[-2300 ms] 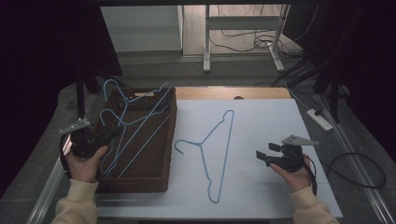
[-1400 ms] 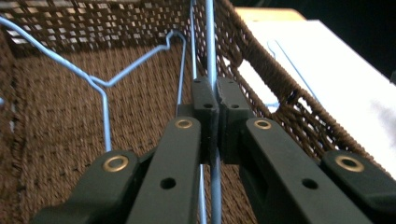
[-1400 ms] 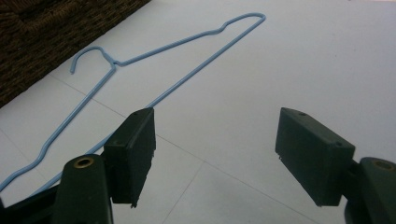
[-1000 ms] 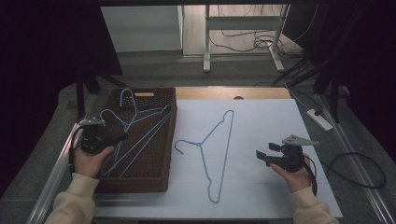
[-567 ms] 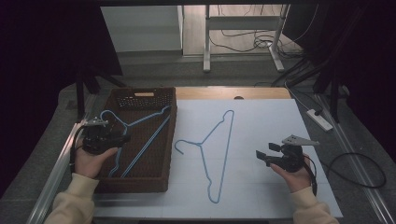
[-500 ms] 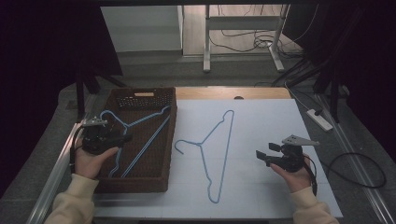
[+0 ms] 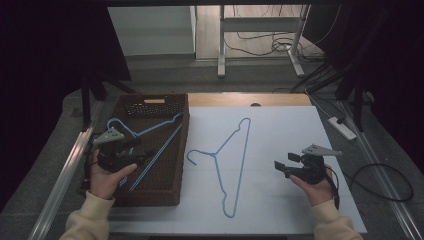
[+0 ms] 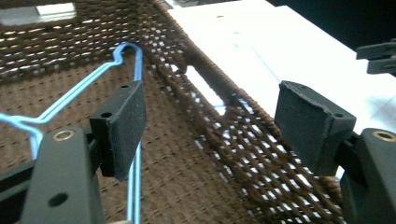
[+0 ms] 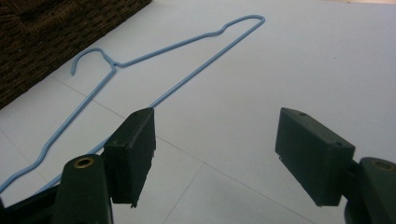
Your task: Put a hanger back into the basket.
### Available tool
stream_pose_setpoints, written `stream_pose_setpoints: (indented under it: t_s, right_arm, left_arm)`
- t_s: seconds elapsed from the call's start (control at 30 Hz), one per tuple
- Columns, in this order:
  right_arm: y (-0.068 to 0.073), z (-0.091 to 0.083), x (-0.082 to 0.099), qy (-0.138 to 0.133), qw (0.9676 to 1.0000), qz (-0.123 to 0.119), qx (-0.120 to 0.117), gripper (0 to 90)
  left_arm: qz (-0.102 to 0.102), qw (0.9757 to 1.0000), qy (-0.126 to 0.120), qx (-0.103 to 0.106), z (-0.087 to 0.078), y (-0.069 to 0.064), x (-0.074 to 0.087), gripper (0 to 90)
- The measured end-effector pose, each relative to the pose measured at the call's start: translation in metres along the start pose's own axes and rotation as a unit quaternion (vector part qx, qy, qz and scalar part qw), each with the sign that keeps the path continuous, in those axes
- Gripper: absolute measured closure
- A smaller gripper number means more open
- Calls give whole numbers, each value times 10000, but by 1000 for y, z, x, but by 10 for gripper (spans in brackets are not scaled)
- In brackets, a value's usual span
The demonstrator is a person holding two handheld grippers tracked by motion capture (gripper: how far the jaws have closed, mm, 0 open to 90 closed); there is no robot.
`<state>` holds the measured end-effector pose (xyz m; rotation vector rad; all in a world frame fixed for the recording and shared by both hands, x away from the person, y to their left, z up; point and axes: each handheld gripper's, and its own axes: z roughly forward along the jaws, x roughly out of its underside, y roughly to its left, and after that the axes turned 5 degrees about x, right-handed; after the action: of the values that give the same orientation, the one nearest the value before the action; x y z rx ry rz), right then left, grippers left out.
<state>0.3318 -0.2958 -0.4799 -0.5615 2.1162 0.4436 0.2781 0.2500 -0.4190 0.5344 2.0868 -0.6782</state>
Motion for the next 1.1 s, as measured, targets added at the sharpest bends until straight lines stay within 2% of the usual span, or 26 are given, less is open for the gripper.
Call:
stream_pose_setpoints:
  t_s: [0.13, 0.3, 0.5, 0.9, 1.1]
  right_arm:
    - [0, 0, 0, 6, 10000, 9, 0, 296]
    - [0, 3, 0, 24, 10000, 8, -9, 296]
    - [0, 4, 0, 39, 10000, -42, -20, 296]
    - [0, 3, -1, -13, 10000, -25, -23, 297]
    - [-2, 4, -2, -19, 10000, 4, -12, 297]
  left_arm:
    - [60, 9999, -42, 116, 1, -9, 2, 249]
    - [175, 9997, -40, 157, 0, -16, 4, 248]
    - [229, 9996, -9, 193, 1, -18, 7, 249]
    - [241, 9996, -37, 115, -2, -19, 11, 257]
    - [267, 9995, 46, 150, 2, -21, 15, 258]
